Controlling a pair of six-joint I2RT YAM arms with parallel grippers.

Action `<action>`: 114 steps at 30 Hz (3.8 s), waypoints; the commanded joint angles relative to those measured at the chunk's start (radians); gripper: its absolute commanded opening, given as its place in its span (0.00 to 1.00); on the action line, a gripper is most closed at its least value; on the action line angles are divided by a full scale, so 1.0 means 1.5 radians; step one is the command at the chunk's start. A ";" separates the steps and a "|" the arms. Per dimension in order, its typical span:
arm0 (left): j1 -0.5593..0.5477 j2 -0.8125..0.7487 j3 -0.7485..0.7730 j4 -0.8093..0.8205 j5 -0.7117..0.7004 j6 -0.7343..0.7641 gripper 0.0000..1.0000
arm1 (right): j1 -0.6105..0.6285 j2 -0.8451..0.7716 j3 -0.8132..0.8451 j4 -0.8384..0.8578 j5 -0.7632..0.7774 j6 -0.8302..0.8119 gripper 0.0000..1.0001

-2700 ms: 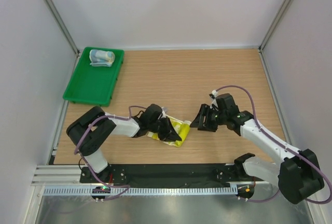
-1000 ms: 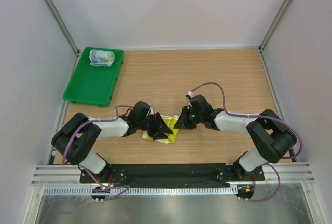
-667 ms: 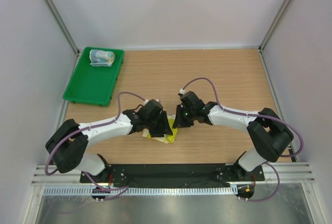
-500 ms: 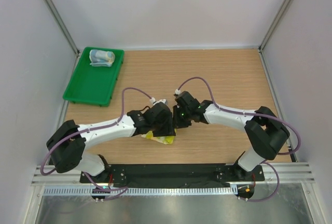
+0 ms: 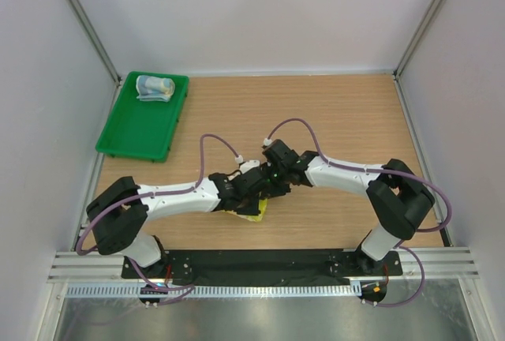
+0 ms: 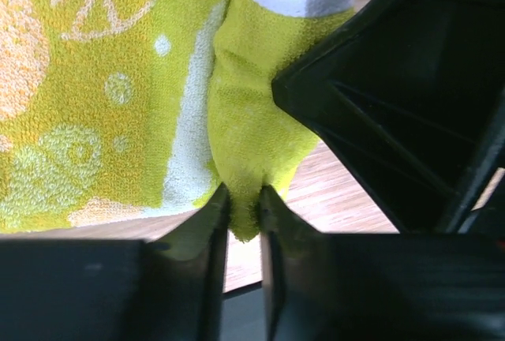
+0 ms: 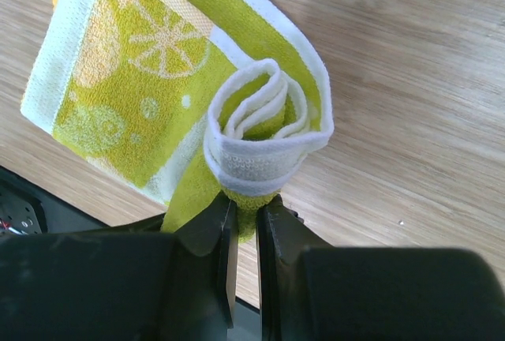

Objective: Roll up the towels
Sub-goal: Roll the towel

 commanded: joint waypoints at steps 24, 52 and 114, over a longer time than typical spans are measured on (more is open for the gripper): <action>0.172 -0.115 -0.215 0.262 0.260 -0.160 0.00 | -0.147 -0.241 -0.145 0.130 -0.108 0.023 0.83; 0.194 -0.058 -0.236 0.240 0.263 -0.178 0.00 | -0.078 -0.001 -0.261 0.510 -0.182 0.068 0.48; -0.217 0.077 0.023 0.064 -0.299 0.130 0.10 | -0.086 -0.091 -0.097 0.044 -0.058 0.037 0.32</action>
